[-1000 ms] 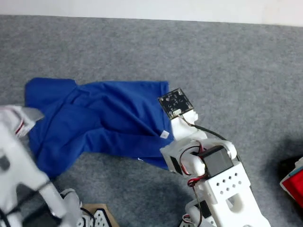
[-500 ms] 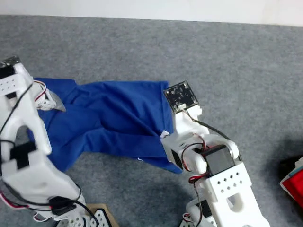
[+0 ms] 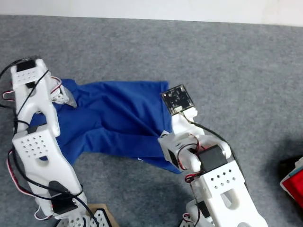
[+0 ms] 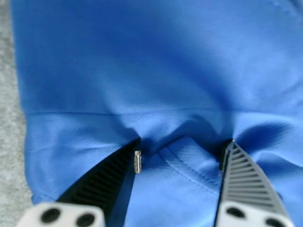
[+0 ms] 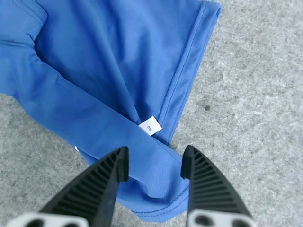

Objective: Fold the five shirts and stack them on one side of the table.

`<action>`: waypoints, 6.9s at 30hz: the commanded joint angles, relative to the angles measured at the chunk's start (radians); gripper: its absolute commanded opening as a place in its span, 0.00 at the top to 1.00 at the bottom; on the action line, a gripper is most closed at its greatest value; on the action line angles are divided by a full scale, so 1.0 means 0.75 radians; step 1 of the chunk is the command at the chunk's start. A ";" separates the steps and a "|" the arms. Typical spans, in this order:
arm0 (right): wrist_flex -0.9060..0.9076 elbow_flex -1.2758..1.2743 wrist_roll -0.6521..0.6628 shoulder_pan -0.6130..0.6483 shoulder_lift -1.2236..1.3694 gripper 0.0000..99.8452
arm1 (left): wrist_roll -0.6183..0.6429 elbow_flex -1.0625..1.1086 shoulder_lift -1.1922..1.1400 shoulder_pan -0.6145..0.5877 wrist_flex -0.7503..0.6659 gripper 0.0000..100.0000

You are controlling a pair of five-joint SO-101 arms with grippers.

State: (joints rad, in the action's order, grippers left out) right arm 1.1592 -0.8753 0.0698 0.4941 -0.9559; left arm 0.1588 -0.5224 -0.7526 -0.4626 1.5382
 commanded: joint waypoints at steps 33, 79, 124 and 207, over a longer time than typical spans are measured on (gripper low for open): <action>-0.011 -0.073 0.000 -0.013 -0.021 0.82 | 0.133 -0.167 0.204 0.038 0.225 0.99; -0.525 -0.535 -0.264 -0.259 -0.009 0.83 | 0.131 1.044 1.587 0.152 0.108 0.98; -0.510 -0.073 -0.383 -0.349 0.791 0.84 | 0.137 1.290 1.609 0.210 -0.065 0.98; 0.289 1.224 0.264 -0.572 -0.224 0.99 | 0.468 1.654 2.867 -0.136 -1.835 0.99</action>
State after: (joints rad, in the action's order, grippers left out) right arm 1.4461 0.1465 0.2616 0.0767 -1.1278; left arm 0.5040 0.6022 1.4032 -0.5562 0.2647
